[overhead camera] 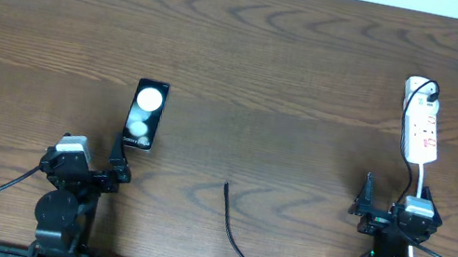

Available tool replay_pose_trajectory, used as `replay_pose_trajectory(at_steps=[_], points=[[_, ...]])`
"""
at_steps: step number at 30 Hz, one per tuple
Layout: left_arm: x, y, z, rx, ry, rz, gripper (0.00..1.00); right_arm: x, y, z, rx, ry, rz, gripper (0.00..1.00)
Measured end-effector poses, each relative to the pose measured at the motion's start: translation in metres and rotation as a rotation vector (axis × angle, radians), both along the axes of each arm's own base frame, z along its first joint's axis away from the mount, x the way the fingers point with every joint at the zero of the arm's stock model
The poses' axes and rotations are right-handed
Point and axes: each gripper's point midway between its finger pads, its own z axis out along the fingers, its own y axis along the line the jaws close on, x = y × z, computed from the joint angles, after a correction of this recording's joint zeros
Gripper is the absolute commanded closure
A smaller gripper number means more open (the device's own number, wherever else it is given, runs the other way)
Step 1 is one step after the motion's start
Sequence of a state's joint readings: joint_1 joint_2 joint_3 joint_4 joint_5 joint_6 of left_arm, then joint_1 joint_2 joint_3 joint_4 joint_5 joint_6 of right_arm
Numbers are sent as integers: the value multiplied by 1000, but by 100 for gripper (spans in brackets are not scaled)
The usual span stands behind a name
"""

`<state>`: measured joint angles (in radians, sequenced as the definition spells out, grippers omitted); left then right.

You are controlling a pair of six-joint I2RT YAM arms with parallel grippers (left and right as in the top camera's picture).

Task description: Plug charger to phone and switch on socket

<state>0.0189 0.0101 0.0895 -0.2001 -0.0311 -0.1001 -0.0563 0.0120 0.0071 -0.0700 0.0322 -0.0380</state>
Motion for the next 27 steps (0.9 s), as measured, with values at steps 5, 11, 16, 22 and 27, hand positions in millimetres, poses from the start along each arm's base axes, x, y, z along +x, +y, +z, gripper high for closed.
replay_pose_trajectory(at_steps=[5,11,16,22,27], points=[[0,0,0,0,0,0,5,0,0,0,0,0,0,1],[0,0,0,0,0,0,5,0,0,0,0,0,0,1],[0,0,0,0,0,0,5,0,0,0,0,0,0,1],[1,0,3,0,-13,0,5,0,0,0,0,0,0,1],[3,0,10,3,-50,0,5,0,0,0,0,0,0,1]])
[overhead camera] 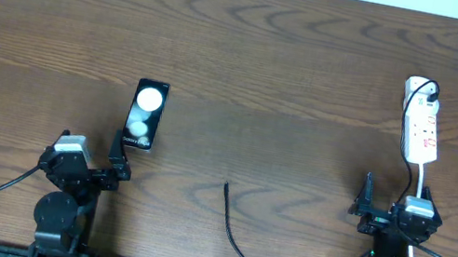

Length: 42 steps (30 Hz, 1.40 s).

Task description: Plug charger to phone and switch on socket

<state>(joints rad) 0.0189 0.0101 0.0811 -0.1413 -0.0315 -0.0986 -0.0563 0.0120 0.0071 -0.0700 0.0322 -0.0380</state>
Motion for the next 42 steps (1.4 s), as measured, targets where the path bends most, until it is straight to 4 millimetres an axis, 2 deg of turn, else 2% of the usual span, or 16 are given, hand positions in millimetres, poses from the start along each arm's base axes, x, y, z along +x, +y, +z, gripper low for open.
replay_pose_trajectory(at_steps=[4,12,16,23,29,33,36,37,38,39,40,41,42], points=[[-1,0,11,21,-11,-3,5,0,0,0,0,0,0,1],[5,0,75,62,-29,-9,5,0,0,0,0,0,2,1],[20,0,86,69,76,-17,5,0,0,0,0,-2,2,1],[63,-9,106,45,342,-81,5,0,0,0,0,0,2,1],[94,-13,106,19,661,-117,5,0,0,0,0,1,2,1],[105,-14,92,13,869,-132,5,0,0,0,0,0,3,1],[117,-14,77,8,948,-140,5,0,1,0,1,0,5,1],[119,-14,68,4,977,-143,13,0,1,0,1,0,5,1],[120,-14,58,-1,1015,-143,57,0,1,0,1,0,5,1],[121,-14,47,-2,1053,-146,62,0,1,0,1,0,5,1],[122,-15,42,-6,1069,-147,58,0,1,0,1,0,5,1],[124,-15,37,-6,1083,-150,22,0,1,0,1,0,5,1],[124,-15,33,-6,1094,-151,2,0,1,0,1,0,5,1]])
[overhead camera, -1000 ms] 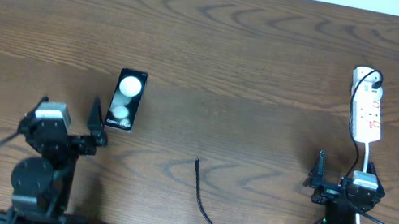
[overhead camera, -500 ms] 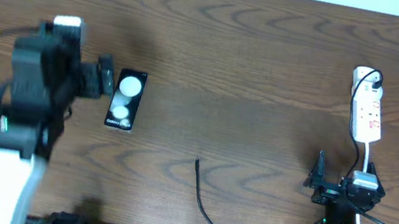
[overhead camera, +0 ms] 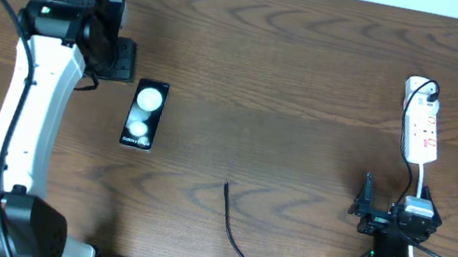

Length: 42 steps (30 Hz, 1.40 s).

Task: Plug charger to phone and switch on socket
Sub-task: 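Move the left gripper over the black phone and descend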

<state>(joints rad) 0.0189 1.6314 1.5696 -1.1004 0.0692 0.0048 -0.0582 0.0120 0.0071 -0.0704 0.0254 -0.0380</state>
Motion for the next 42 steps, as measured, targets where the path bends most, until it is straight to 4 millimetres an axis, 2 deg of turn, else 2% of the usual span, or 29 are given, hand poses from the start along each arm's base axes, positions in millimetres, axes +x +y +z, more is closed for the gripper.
replay_pose_trajectory(at_steps=[12,18,30,33,39,42], points=[[-3,0,-6,-1,30,-1,2,0,0,0,0,0,0,1],[-12,-2,-21,-2,76,-5,2,0,0,0,0,0,0,1],[-5,-31,-36,-1,70,-80,2,0,0,0,0,0,0,1],[-3,-31,-52,0,110,-78,2,0,0,0,0,0,0,1],[3,-32,-95,3,214,-78,2,0,0,0,0,0,0,1],[7,-32,-106,4,229,-78,2,0,0,0,0,0,0,1]])
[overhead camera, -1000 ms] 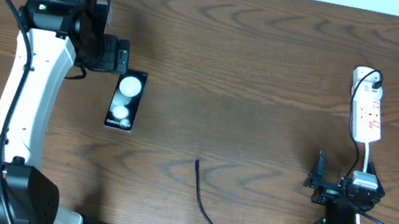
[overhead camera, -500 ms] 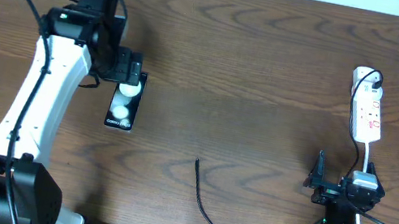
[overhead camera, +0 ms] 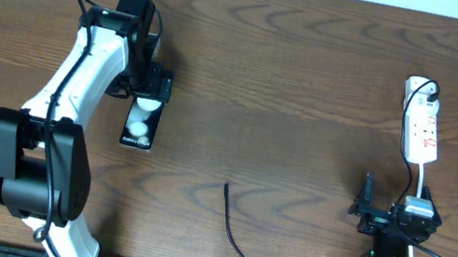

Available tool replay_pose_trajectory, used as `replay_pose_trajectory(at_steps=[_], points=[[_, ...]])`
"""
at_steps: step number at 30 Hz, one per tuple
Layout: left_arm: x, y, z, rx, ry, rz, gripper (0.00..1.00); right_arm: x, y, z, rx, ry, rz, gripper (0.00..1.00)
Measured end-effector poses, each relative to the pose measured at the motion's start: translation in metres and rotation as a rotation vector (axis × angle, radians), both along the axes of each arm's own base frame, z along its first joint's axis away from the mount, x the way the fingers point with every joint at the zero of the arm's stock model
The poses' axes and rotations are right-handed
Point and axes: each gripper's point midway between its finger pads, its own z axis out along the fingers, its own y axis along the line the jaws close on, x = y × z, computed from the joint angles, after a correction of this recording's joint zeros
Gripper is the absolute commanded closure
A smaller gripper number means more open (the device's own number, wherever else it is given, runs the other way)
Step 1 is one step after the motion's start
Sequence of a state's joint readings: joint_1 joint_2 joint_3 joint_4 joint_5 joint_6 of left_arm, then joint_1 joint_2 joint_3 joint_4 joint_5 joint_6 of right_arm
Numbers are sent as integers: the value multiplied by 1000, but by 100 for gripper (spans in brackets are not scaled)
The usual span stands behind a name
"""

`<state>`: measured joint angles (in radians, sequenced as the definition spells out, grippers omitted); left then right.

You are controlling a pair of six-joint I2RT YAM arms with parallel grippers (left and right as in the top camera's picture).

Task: Plug charger to phone and switch on socket
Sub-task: 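Move the left gripper over the black phone and descend, then lower the left gripper onto the phone, centering its fingers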

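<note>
A black phone (overhead camera: 141,124) lies face up on the wooden table, left of centre, with ceiling lights glaring off its screen. My left gripper (overhead camera: 153,87) sits over the phone's far end, covering it; its jaws cannot be made out from above. A black charger cable (overhead camera: 233,238) runs from the front edge, its free plug end (overhead camera: 227,185) lying at mid-table. The white socket strip (overhead camera: 421,125) with a plug in its far end lies at the right. My right gripper (overhead camera: 385,208) rests folded near the front right edge, fingers apart and empty.
A white lead (overhead camera: 422,177) runs from the socket strip toward the right arm's base. The left arm (overhead camera: 73,101) stretches across the table's left side. Black cables trail along the front edge.
The left gripper has moved from far left of the phone's top end to directly over that end. Phone, cable, socket strip and right arm are where they were.
At first both arms rested folded at the front edge, the left gripper just below the phone. Then the left arm was extended to the far left, beyond the phone. Now its gripper is over the phone's far end. The phone has stayed in place.
</note>
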<state>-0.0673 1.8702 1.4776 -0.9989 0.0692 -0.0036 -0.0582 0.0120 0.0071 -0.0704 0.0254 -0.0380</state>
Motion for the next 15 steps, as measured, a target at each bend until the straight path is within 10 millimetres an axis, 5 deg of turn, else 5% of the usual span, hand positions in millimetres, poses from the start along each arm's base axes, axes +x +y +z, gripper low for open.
replay_pose_trajectory(at_steps=[15], points=[[11,-1,-2,-3,-40,0,2,0,0,0,0,0,0,1]])
